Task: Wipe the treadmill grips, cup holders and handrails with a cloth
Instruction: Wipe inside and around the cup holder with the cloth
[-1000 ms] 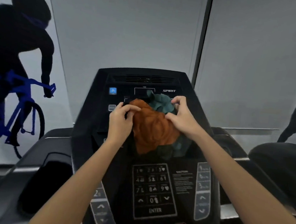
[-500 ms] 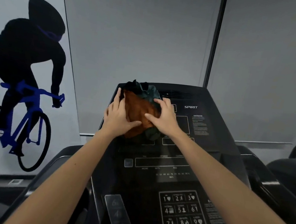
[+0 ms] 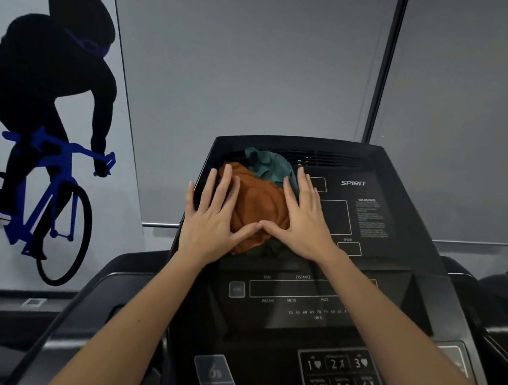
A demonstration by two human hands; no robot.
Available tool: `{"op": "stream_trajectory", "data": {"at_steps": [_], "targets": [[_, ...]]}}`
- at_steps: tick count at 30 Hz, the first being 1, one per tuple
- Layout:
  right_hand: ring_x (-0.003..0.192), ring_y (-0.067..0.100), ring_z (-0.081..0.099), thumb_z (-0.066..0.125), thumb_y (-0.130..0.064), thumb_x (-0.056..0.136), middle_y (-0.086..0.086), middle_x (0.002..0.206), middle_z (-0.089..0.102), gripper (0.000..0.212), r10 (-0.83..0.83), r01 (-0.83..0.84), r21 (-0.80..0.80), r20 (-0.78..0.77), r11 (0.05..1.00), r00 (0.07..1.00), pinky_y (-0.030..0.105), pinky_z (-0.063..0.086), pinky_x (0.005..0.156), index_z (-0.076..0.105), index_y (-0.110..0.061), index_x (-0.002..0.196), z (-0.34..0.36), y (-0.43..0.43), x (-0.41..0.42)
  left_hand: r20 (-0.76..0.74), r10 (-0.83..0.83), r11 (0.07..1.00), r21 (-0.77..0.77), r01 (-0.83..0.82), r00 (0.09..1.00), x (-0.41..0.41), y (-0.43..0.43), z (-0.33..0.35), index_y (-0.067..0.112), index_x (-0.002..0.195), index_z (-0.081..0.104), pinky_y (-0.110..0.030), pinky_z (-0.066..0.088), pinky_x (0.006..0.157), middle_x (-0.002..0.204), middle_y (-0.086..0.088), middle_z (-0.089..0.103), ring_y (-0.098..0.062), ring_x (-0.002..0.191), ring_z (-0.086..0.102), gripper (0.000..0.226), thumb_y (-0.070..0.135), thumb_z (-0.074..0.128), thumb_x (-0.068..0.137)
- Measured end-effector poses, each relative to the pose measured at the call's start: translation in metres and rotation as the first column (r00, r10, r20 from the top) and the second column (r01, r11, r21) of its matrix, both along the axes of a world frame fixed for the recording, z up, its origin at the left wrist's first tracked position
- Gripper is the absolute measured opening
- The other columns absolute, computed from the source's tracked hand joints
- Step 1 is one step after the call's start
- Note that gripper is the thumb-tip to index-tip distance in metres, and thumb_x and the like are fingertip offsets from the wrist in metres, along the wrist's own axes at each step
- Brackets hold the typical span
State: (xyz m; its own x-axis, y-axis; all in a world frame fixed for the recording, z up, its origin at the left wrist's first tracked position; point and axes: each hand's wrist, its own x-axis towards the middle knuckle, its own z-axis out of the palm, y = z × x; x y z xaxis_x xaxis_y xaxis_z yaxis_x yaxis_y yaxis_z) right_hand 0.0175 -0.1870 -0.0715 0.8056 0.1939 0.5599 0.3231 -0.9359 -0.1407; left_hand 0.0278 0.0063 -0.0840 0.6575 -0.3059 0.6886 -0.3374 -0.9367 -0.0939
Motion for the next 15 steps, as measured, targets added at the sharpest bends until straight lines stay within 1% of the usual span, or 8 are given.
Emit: {"op": "stream_trajectory", "data": {"at_steps": [1,3,5,7,9,11,13,15], "targets": [[0.138,0.014,-0.029,0.024,-0.082,0.074,0.002,0.149,-0.033,0.104,-0.033,0.033,-0.044,0.009,0.998,0.999,0.033,-0.014,0.113,-0.008,-0.016,0.148,-0.003,0.000,-0.002,-0.006,-0.010,1.000,0.017,0.011,1.000,0.000,0.002,-0.003,0.014,0.145,0.028,-0.047,-0.002,0.112,0.156,-0.006,0.018,-0.023,0.143,0.007,0.088,0.076,0.014,0.084],[0.139,0.015,-0.028,0.006,-0.085,0.069,0.002,0.145,-0.035,0.105,-0.070,0.070,-0.080,0.010,0.994,0.998,0.032,-0.015,0.113,-0.012,-0.018,0.147,-0.009,-0.002,-0.005,-0.032,-0.039,0.999,0.026,0.040,0.999,-0.003,0.005,-0.007,0.016,0.146,0.027,-0.044,-0.002,0.113,0.155,-0.003,0.023,-0.020,0.143,0.007,0.084,0.073,0.013,0.086],[0.139,0.015,-0.027,-0.003,-0.086,0.066,0.000,0.146,-0.034,0.104,-0.079,0.079,-0.084,0.003,0.993,0.997,0.032,-0.015,0.113,-0.013,-0.020,0.147,-0.014,-0.004,-0.007,-0.064,-0.072,0.997,0.014,0.073,0.995,-0.005,0.008,-0.009,0.020,0.148,0.020,-0.037,-0.003,0.114,0.156,0.001,0.016,-0.016,0.143,0.002,0.080,0.072,0.011,0.086],[0.138,0.013,-0.028,-0.004,-0.086,0.066,-0.001,0.146,-0.033,0.104,-0.066,0.064,-0.074,-0.015,0.995,0.998,0.031,-0.016,0.112,-0.013,-0.021,0.147,-0.015,-0.006,-0.008,-0.085,-0.116,0.993,-0.003,0.117,0.990,-0.007,0.012,-0.010,0.027,0.148,0.008,-0.031,-0.008,0.113,0.155,0.007,0.001,-0.011,0.142,-0.008,0.078,0.072,0.002,0.083],[0.137,0.013,-0.029,-0.003,-0.086,0.066,-0.002,0.146,-0.033,0.104,-0.058,0.056,-0.059,-0.028,0.997,0.998,0.030,-0.017,0.111,-0.012,-0.021,0.147,-0.015,-0.007,-0.008,-0.115,-0.155,0.988,-0.020,0.154,0.981,-0.009,0.015,-0.009,0.033,0.144,-0.002,-0.028,-0.014,0.112,0.152,0.012,-0.008,-0.006,0.139,-0.016,0.076,0.073,-0.007,0.080],[0.138,0.013,-0.029,-0.001,-0.087,0.065,-0.003,0.146,-0.033,0.105,-0.066,0.064,-0.052,-0.037,0.997,0.997,0.031,-0.017,0.111,-0.012,-0.023,0.147,-0.015,-0.006,-0.008,-0.148,-0.170,0.985,-0.031,0.168,0.974,-0.011,0.017,-0.008,0.035,0.141,-0.008,-0.026,-0.018,0.110,0.150,0.015,-0.014,-0.004,0.137,-0.021,0.072,0.072,-0.005,0.080],[0.138,0.013,-0.029,-0.001,-0.088,0.064,-0.002,0.147,-0.033,0.105,-0.083,0.081,-0.047,-0.050,0.996,0.995,0.032,-0.017,0.111,-0.013,-0.024,0.147,-0.016,-0.005,-0.008,-0.170,-0.167,0.986,-0.014,0.167,0.971,-0.011,0.017,-0.007,0.036,0.140,-0.012,-0.027,-0.018,0.110,0.148,0.015,-0.018,-0.003,0.135,-0.024,0.071,0.071,-0.003,0.079],[0.138,0.013,-0.028,-0.002,-0.088,0.063,0.001,0.149,-0.031,0.106,-0.097,0.093,-0.053,-0.070,0.994,0.993,0.033,-0.017,0.111,-0.014,-0.024,0.146,-0.015,-0.005,-0.009,-0.177,-0.151,0.987,0.022,0.158,0.973,-0.012,0.016,-0.006,0.034,0.143,-0.012,-0.030,-0.017,0.110,0.151,0.013,-0.018,-0.004,0.134,-0.025,0.072,0.068,-0.004,0.079]]}}
